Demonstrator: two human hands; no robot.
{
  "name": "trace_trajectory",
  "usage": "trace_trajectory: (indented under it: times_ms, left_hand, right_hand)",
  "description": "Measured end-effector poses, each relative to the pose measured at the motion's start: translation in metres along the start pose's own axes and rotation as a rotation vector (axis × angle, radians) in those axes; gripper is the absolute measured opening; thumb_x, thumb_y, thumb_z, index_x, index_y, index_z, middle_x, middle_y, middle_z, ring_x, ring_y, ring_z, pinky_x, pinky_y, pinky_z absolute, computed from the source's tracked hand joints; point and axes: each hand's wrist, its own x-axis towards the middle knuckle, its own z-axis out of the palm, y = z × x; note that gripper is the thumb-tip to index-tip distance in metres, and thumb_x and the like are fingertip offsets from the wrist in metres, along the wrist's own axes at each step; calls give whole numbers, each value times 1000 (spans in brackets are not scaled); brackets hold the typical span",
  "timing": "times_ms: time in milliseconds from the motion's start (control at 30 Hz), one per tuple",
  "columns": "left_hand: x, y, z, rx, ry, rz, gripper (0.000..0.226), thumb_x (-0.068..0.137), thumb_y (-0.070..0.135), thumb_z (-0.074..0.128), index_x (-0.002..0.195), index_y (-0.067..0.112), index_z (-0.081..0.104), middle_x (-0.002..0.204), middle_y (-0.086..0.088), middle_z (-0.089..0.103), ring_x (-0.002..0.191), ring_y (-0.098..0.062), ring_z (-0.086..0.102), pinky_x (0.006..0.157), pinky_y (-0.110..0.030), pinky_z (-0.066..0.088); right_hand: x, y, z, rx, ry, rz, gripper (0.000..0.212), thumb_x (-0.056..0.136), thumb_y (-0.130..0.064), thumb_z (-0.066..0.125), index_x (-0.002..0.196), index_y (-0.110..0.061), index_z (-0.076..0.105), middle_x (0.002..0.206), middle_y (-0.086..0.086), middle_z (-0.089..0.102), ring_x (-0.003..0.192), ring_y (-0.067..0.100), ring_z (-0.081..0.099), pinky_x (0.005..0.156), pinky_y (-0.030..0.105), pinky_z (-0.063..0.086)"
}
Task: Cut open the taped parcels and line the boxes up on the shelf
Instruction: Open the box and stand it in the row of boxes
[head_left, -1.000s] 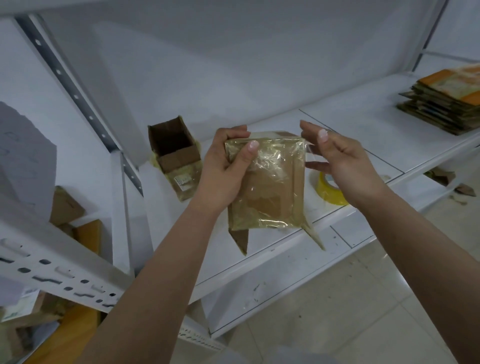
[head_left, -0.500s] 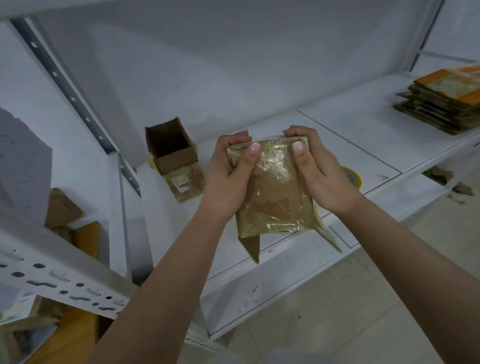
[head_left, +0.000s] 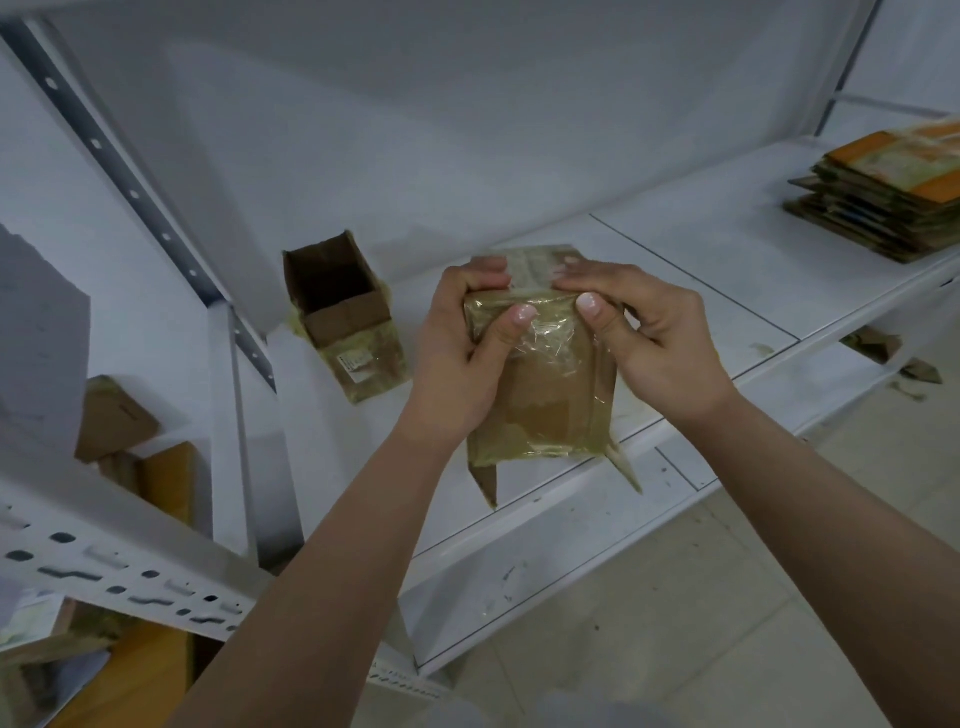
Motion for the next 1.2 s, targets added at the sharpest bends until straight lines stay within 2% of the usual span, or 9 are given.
trace_trajectory:
  times_ms: [67,267,400,500,600,733,933,1100,1200]
  left_hand:
    - [-1,-1,2,-12,11,12,28,90,20,62,111,4,53,127,-11,59,116,-12,59,95,-22,47]
    - [0,-3,-1,-7,-27,28,30,90,20,60,114,3,52,128,-10,58,115,-7,58,94,-19,46]
    - [0,-5,-1,39,-59,50,30,92,17,57,115,-2,52,127,-8,57,110,7,55,92,-12,42]
    - [-2,-8,-4,50,-77,42,30,93,17,55,116,-2,51,130,-12,56,110,7,55,92,-12,42]
    - [-2,-9,-5,73,-105,61,32,97,26,51,117,0,51,133,-14,54,118,-10,55,98,-22,45]
    - [-5,-10,-1,63,-122,130,71,92,61,34,118,-3,52,133,-14,53,124,-22,53,104,-31,43]
    - [-8,-16,-2,30,-123,168,85,88,73,29,120,-2,51,134,-15,52,126,-22,52,105,-34,43]
    - [-7,-15,3,75,-86,112,71,89,71,32,115,8,53,129,-11,57,122,-19,56,103,-33,45]
    - [-3,-18,-4,147,-83,90,39,97,47,41,111,14,56,128,-5,60,121,-14,57,102,-35,46]
  right_hand:
    - [-1,-1,2,-17,31,-19,21,94,-6,57,110,0,70,112,13,69,112,25,64,100,45,49]
    - [2,-4,-4,82,-50,24,32,91,-10,63,122,-3,62,116,9,68,112,22,63,100,36,49]
    - [3,-7,2,13,-5,-76,21,90,-7,63,110,-3,70,106,3,70,104,14,66,94,23,47]
    - [3,-5,0,-13,-37,-91,23,90,-6,64,111,1,69,107,5,70,104,17,66,95,26,49]
    - [6,-9,-2,49,-129,-48,37,86,-11,69,122,-2,62,114,6,68,110,18,65,99,30,49]
    - [4,-10,7,-56,-110,-153,25,86,-3,67,111,3,69,112,10,71,108,24,67,99,38,50]
    - [2,-9,11,-38,-92,-123,26,84,-10,71,109,0,71,110,9,72,108,23,66,96,45,52]
    - [1,-11,18,-116,-16,-150,18,86,-8,70,101,-1,75,103,8,74,100,22,69,91,46,54]
    - [5,-12,11,-68,-189,-63,29,87,-13,68,114,-1,70,115,8,70,113,21,64,101,41,49]
